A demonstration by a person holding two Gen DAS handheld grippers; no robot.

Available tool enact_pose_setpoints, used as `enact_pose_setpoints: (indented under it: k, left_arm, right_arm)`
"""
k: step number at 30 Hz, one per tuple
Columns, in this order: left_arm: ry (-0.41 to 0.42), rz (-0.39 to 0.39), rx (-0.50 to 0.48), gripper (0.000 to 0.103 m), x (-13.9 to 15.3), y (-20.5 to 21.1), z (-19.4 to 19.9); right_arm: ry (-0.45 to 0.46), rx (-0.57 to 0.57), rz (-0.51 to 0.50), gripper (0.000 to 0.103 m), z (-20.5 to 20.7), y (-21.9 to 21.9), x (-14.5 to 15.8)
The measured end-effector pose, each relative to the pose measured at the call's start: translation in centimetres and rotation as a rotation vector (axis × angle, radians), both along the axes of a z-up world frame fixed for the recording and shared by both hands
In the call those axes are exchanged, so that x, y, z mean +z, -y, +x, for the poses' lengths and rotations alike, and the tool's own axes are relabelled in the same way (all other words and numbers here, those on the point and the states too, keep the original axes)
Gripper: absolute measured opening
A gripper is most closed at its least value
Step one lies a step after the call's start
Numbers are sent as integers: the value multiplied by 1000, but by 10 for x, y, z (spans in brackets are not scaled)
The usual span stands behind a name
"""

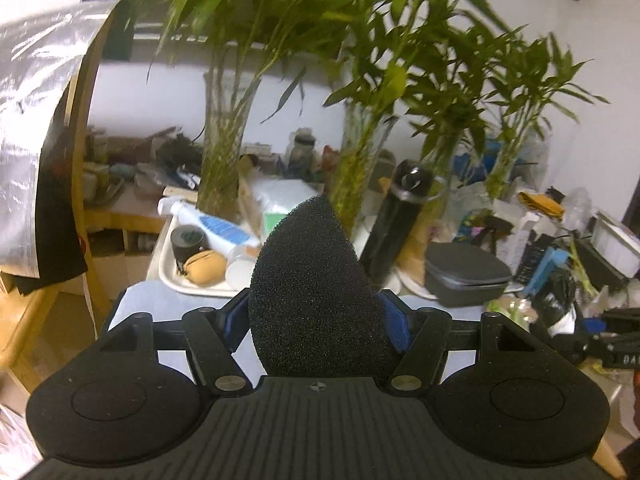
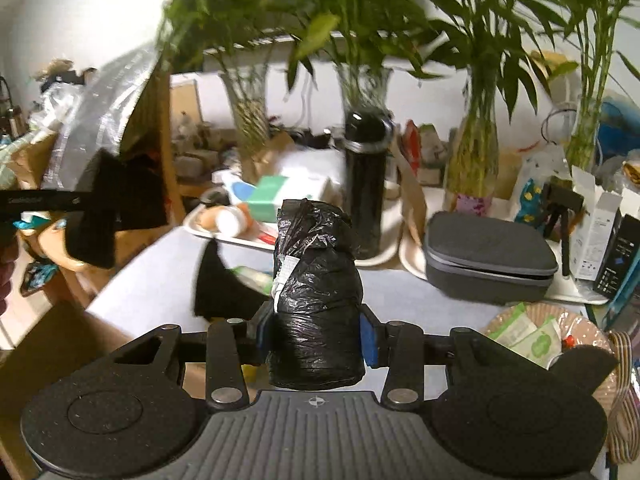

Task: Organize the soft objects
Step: 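Drop the black sponge into the box with the left gripper while the right carries the garbage bag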

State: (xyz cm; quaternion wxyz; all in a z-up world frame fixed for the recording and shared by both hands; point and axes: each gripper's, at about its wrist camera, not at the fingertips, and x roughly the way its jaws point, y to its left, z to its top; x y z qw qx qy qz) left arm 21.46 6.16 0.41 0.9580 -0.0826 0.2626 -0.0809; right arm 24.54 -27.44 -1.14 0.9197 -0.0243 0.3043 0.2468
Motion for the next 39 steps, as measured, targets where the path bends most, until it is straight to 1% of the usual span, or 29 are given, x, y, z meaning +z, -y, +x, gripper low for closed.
enact_pose_setpoints:
  k: [3, 5, 8, 10, 13, 16, 21, 24, 27, 29, 30, 31, 32, 33, 35, 36, 39]
  left_arm:
    - [8, 3, -32, 66, 16, 9, -14]
    - [12, 29, -51, 66, 26, 17, -25]
    - [13, 66, -88, 66, 37, 27, -42]
    - [-9, 72, -109, 66, 42, 32, -51]
    - [-57, 86, -145, 66, 44, 41, -63]
    - [-110, 110, -187, 66, 39, 49, -72]
    - [-216, 109, -214, 66, 27, 56, -79]
    - [-295, 101, -220, 66, 17, 60, -80]
    - [-351, 86, -243, 66, 10, 61, -80]
    - [-423, 85, -238, 69, 1, 63, -75]
    - [-452, 75, -227, 70, -4, 62, -71]
    - [-473, 53, -225, 73, -10, 60, -67]
    - [-491, 29, -223, 78, -15, 58, -64]
    - [-507, 6, -218, 80, -20, 54, -63]
    - [-500, -14, -205, 84, -22, 49, -67]
    - [-483, -15, -199, 85, -21, 47, -71]
    - [-455, -14, -199, 86, -17, 44, -81]
  right_arm:
    - [11, 8, 9, 45, -20, -2, 14]
    - [14, 8, 10, 45, -33, -3, 22]
    - [3, 9, 2, 45, -47, -5, 26]
    - [-10, 14, -8, 45, -58, -7, 26]
    - [-26, 23, -18, 45, -72, -11, 23]
    - [-49, 18, -18, 46, -86, -12, 21]
    - [-81, 9, -32, 46, -105, -15, 18]
    - [-109, 3, -38, 46, -113, -19, 16]
    - [-149, 14, -36, 46, -117, -24, 12]
    - [-200, 54, -43, 47, -114, -29, 5]
    - [-206, 72, -41, 58, -113, -31, 2]
    - [-197, 69, -46, 80, -115, -33, 1]
    - [-169, 58, -55, 89, -118, -34, 2]
    - [-136, 59, -59, 98, -123, -34, 4]
    - [-107, 70, -63, 100, -130, -34, 8]
    - [-107, 61, -68, 103, -132, -32, 9]
    - [-108, 24, -72, 103, -131, -26, 6]
